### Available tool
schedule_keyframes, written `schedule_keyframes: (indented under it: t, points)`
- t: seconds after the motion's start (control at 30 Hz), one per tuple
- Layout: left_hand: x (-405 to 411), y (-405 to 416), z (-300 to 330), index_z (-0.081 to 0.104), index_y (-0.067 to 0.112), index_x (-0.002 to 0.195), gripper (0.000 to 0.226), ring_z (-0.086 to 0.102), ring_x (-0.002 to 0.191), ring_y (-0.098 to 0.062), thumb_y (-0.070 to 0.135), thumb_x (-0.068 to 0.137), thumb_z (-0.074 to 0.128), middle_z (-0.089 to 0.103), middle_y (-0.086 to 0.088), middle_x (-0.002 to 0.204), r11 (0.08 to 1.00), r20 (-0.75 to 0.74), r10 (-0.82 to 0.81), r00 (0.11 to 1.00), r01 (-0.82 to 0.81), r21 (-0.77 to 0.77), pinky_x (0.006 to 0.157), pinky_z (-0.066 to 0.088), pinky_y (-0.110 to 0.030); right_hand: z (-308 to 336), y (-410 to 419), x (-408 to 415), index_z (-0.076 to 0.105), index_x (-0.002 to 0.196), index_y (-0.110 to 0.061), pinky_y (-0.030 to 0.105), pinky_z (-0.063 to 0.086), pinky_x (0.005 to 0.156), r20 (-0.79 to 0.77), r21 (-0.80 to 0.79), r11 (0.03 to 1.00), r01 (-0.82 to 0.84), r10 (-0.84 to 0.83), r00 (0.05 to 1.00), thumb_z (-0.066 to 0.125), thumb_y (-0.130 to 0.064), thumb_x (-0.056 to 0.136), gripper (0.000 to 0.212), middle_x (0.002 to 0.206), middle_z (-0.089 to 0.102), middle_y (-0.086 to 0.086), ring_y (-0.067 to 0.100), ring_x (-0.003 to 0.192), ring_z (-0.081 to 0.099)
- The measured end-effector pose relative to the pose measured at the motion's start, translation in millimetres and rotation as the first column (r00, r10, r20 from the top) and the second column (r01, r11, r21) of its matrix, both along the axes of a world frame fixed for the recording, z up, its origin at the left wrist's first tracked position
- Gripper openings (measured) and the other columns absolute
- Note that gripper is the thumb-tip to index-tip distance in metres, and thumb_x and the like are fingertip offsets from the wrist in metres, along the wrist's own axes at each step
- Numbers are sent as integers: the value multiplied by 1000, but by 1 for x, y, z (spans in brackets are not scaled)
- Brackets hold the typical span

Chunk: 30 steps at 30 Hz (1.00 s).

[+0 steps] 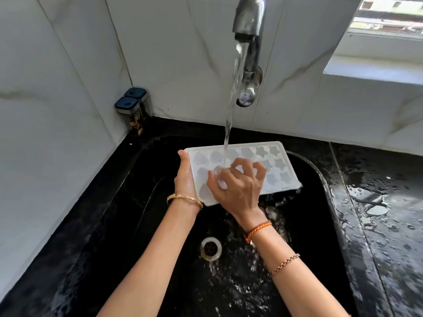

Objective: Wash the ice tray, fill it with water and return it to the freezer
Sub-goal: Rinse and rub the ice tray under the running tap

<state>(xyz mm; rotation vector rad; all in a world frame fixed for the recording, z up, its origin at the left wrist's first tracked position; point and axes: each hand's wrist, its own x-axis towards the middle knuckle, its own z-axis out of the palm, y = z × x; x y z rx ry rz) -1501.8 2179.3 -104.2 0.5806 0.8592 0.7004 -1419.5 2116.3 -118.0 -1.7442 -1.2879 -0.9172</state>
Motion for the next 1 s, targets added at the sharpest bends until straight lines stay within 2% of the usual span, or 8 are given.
schedule_keyframes:
  t: [0.17, 0.23, 0.37, 0.5, 0.6, 0.7, 0.83, 1.0]
  points:
    - [-6, 7, -1, 55, 10, 125, 74, 55, 116, -37, 67, 87, 28, 58, -20, 128, 998, -22, 15, 1000, -14, 56, 98, 45, -49, -2, -3, -5, 60, 54, -15, 35, 28, 81, -240, -27, 999, -19, 12, 971, 59, -39, 73, 30, 58, 67, -4, 13, 94, 46]
    - [-11, 12, -2, 61, 16, 114, 68, 63, 105, -33, 69, 86, 27, 66, -15, 115, 998, -54, 5, 999, -2, 69, 88, 52, -46, 1, -9, 3, 66, 64, -14, 34, 28, 81, -314, -49, 998, -37, 20, 949, 56, -37, 76, 28, 73, 71, -2, 17, 99, 47]
    - [-24, 23, -7, 63, 23, 100, 61, 73, 75, -23, 68, 87, 24, 76, -4, 82, 995, -59, -30, 998, 35, 91, 55, 58, -34, -1, -22, 19, 72, 75, -17, 30, 29, 79, -211, -155, 970, -186, 152, 966, 54, -33, 82, 25, 84, 72, -5, 23, 94, 56]
    - [-28, 16, 1, 60, 17, 118, 68, 66, 96, -31, 69, 86, 30, 68, -14, 110, 997, -92, -5, 996, 11, 73, 78, 55, -43, -5, -21, 12, 70, 80, -16, 32, 31, 83, -117, -283, 929, -238, 213, 970, 49, -34, 86, 28, 91, 72, -4, 16, 99, 44]
    - [-28, 12, 4, 59, 16, 121, 70, 61, 108, -36, 69, 83, 36, 64, -16, 119, 996, -128, 30, 991, -19, 85, 95, 46, -53, -7, -19, 5, 68, 81, -13, 33, 29, 84, -138, -320, 920, -225, 189, 972, 44, -37, 87, 34, 90, 73, -1, 20, 102, 51]
    - [-29, 12, 5, 60, 16, 118, 67, 62, 106, -34, 68, 86, 31, 65, -15, 117, 997, -94, 18, 995, -11, 77, 92, 49, -49, -6, -16, 3, 68, 78, -11, 33, 30, 84, -121, -280, 941, -190, 162, 979, 44, -38, 86, 38, 82, 73, 1, 24, 95, 61]
    - [-28, 9, -1, 62, 23, 100, 60, 66, 88, -25, 65, 90, 20, 68, -9, 101, 996, -35, -33, 999, 36, 87, 68, 52, -35, -3, -11, 5, 66, 62, -13, 34, 29, 79, -32, -150, 985, -80, 76, 997, 48, -39, 81, 37, 67, 71, -2, 14, 89, 46]
    - [-25, 13, 5, 53, 17, 128, 71, 57, 114, -35, 68, 87, 28, 60, -16, 126, 996, -17, -31, 999, 32, 88, 99, 43, -52, -6, -7, 2, 65, 63, -10, 31, 29, 76, -138, -85, 989, -118, 106, 985, 50, -45, 76, 41, 67, 70, 2, 16, 93, 43]
